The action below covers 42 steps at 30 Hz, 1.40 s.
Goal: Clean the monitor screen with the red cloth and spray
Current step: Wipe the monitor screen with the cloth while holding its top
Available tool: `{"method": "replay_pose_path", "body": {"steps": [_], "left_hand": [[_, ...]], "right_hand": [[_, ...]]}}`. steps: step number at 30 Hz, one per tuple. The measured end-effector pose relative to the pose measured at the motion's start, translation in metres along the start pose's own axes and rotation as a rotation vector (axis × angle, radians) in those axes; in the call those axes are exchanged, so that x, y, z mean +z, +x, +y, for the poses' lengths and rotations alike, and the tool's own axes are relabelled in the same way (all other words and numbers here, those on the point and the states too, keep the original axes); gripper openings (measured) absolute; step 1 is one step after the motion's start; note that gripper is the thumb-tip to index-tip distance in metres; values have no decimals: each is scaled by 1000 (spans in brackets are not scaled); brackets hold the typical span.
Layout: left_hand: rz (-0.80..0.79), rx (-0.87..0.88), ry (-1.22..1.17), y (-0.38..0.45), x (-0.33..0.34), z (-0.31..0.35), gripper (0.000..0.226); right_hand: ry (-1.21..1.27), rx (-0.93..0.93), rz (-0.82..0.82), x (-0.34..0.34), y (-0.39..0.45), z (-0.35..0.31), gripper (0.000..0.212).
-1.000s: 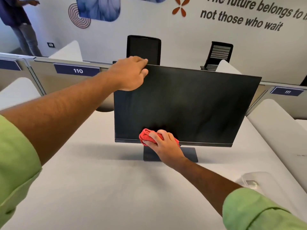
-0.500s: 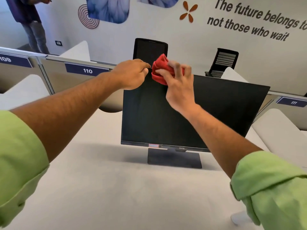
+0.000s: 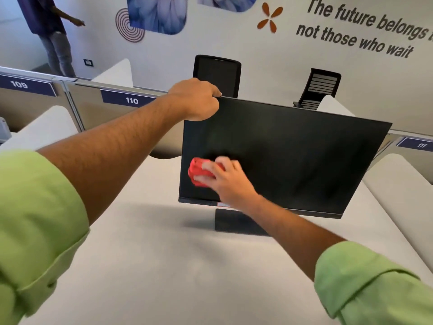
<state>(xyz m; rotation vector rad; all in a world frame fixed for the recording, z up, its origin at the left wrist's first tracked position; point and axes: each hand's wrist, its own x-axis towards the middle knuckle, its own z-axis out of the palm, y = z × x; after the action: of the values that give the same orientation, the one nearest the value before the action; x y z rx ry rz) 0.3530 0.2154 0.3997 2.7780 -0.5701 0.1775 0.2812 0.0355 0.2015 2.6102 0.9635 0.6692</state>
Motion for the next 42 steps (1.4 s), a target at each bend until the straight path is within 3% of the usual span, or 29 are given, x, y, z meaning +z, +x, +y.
{"method": "replay_pose_path", "body": {"steps": [6, 13, 18, 21, 29, 42], "left_hand": [[-39, 70, 95, 11, -4, 0, 52], [-80, -27, -45, 17, -12, -5, 69], [-61, -77, 37, 15, -12, -2, 70], [-18, -21, 50, 14, -4, -4, 62], [131, 64, 9, 0, 28, -7, 58], [205, 106, -61, -2, 43, -7, 41]], "right_hand": [[7, 311, 167, -63, 84, 55, 76], [49, 368, 164, -51, 86, 22, 71], [55, 110, 34, 2, 33, -38, 60], [98, -8, -129, 34, -9, -66, 62], [159, -8, -276, 30, -38, -47, 76], [121, 195, -414, 6, -177, 57, 68]]}}
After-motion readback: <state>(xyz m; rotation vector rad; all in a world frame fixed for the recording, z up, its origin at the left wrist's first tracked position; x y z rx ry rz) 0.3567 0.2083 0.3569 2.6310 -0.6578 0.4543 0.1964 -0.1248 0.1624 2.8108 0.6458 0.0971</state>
